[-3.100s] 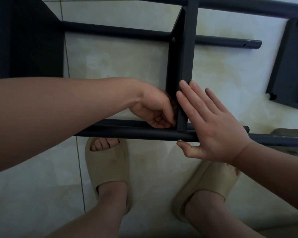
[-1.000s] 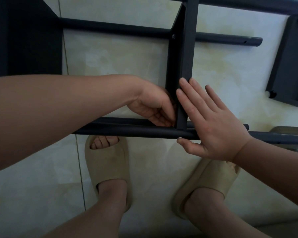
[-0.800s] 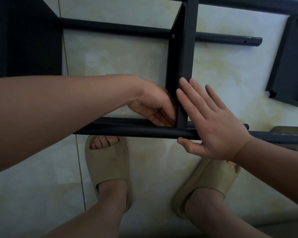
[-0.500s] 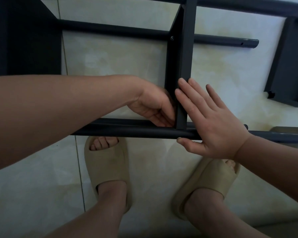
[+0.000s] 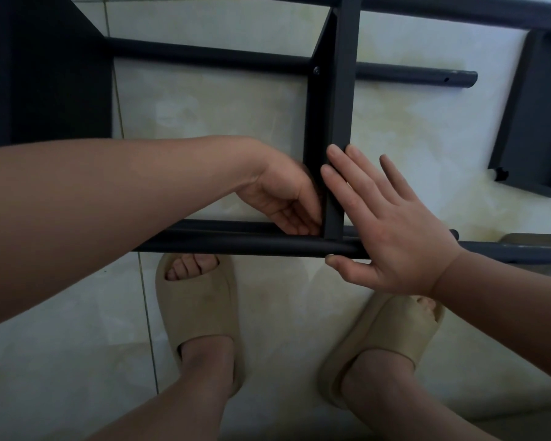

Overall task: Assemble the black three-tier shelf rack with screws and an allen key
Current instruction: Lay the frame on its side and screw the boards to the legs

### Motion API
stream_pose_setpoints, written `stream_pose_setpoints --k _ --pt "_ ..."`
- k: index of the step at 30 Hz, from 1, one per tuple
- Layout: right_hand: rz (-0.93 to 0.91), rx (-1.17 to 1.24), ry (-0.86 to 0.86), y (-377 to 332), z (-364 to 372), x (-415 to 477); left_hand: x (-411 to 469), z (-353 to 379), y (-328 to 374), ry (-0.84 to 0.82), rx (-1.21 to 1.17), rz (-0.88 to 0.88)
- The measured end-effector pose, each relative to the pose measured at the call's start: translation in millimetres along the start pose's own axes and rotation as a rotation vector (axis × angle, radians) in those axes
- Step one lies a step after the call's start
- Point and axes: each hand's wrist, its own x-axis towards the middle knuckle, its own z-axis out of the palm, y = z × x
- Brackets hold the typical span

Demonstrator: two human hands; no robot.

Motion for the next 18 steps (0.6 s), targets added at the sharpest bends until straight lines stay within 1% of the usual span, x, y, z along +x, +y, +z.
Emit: stream_pose_setpoints --k 10,18 --pt "0.001 -0.003 -0.007 -1.0 0.0 -0.2 1.1 1.9 4.2 0.011 -0.009 -0.031" --pt "0.001 -0.001 -0.002 -1.5 0.4 0.0 1.3 1.7 3.1 0.006 -0.011 0.01"
